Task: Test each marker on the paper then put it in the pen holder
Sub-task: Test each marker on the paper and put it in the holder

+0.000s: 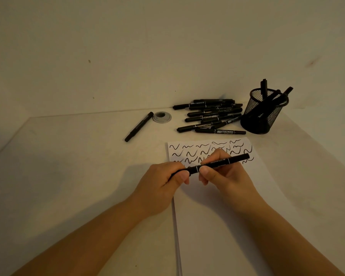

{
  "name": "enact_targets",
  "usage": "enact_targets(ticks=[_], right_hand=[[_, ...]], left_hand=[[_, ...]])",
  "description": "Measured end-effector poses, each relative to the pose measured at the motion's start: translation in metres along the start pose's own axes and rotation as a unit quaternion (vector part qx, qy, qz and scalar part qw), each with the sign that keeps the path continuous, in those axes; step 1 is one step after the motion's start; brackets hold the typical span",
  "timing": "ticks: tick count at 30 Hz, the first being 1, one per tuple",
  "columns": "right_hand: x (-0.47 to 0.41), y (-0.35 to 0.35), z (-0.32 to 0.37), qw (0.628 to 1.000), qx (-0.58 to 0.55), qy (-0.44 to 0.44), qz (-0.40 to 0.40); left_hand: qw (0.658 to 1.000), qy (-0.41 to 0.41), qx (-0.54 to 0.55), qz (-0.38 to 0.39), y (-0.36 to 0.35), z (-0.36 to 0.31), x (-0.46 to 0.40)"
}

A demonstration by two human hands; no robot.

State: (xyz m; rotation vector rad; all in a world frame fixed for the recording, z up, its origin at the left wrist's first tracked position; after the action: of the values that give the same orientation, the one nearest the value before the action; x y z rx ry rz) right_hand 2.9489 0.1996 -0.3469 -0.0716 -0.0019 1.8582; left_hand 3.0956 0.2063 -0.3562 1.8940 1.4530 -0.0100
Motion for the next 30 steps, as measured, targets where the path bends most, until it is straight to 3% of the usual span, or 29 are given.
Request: enact_targets(ticks=[6,11,13,16,18,23,25,30], right_hand=[[0.001,-0.001,0.0,1.0,0.007,0.005,-0.008],[-0.003,0.004,-0.005,0.981,0.154,-0.022,-0.119],[0.001,0.003,0.003,0.947,0.275,0.037,-0.162],[0.009,-0.014,0.027,0.829,0.478,0.237,-0.17],[0.009,-0.025,0.029,0.764,0.566,0.284,-0.127],[-0.005,-0.024,0.037,0.705,0.629,0.322,-0.064],[-0.019,-0.012,0.047,0.704,0.64,0.299,-0.077],[-0.054,0.05,0.087,0.791,0.51,0.24,-0.236]], left_hand=[[0.999,0.022,0.035,0.023,-0.002,0.006,-0.001],[0.998,0.032,0.026,-0.042,0.001,0.006,-0.003],[0.997,0.039,0.01,-0.071,0.004,0.005,-0.002],[0.995,0.043,-0.032,-0.084,0.009,0.006,-0.001],[0.995,0.026,-0.056,-0.082,0.01,0.002,-0.003],[0.981,-0.091,-0.164,-0.042,0.01,-0.011,-0.006],[0.974,-0.085,-0.207,-0.038,0.019,0.002,-0.012],[0.931,0.086,-0.326,-0.139,0.068,0.062,-0.029]])
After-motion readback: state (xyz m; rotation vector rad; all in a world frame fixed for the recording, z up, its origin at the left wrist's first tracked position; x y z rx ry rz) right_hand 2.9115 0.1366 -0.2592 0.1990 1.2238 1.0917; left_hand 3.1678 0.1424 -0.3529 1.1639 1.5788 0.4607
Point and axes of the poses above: each hand's wrist, its own x-axis away from the middle knuckle, its own y-axis out of the back of the hand, z = x × y, the point moved 5 cm from there along -x, towards the middle knuckle, and after that the axes turned 8 degrees about -y, right-handed, at the moved point
